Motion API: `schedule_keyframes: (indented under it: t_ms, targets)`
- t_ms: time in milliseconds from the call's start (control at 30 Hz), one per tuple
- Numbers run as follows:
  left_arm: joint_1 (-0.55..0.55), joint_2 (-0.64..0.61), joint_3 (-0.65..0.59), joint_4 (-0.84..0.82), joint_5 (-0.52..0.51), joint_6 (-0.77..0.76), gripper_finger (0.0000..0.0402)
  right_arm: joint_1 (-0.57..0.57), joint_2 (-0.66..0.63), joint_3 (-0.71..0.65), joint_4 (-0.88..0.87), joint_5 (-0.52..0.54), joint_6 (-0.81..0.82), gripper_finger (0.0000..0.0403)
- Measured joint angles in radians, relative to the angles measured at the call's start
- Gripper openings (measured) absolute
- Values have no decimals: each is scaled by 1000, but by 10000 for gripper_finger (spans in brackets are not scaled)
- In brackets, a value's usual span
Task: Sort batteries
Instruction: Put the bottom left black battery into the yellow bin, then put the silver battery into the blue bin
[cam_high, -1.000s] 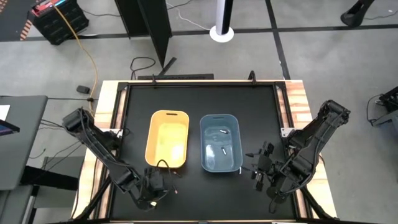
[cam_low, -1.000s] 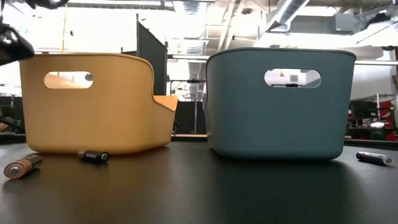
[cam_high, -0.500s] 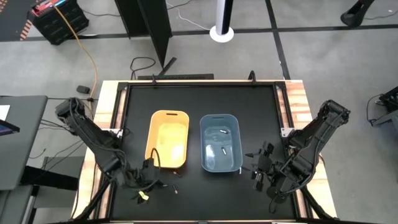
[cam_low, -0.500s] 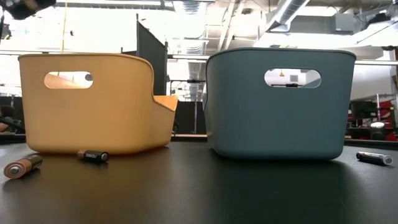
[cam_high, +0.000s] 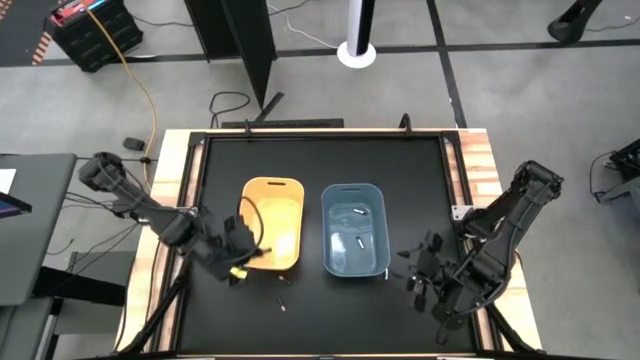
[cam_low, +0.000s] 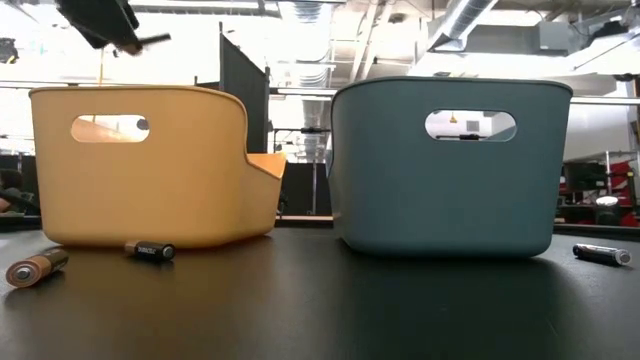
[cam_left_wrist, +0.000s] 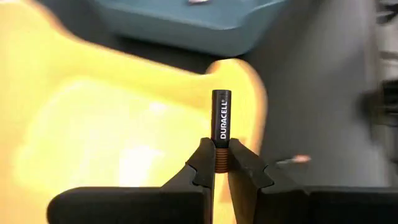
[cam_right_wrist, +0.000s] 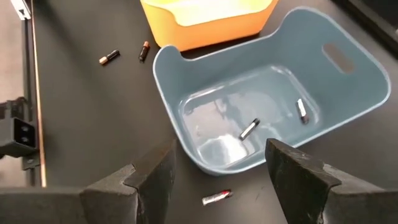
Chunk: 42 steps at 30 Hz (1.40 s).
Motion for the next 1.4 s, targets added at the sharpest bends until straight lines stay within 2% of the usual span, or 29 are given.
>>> schedule_keyframes:
  t_ms: [100, 267, 400, 533, 700, 967, 1167, 1400]
  targets:
    - [63, -1, 0, -55, -20, 28, 29, 11, 1, 0, -6, -15, 48, 264]
    - [138, 0, 0, -88, -44, 76, 102, 34, 51, 1, -73, -69, 189, 264]
    - [156, -1, 0, -81, -46, 134, 150, 55, 127, 1, -142, -143, 351, 264]
    - [149, 0, 0, -71, -44, 186, 177, 84, 204, 0, -161, -171, 496, 264]
    - [106, 0, 0, -15, -34, 260, 184, 76, 317, 0, -124, -191, 602, 264]
    - [33, 0, 0, 59, -32, 325, 174, 4, 463, 0, -50, -211, 642, 264]
    - [-49, 0, 0, 75, -33, 372, 173, -62, 510, 0, -17, -269, 642, 264]
    - [-161, 10, 0, 184, -40, 468, 173, -108, 522, -17, -3, -325, 644, 264]
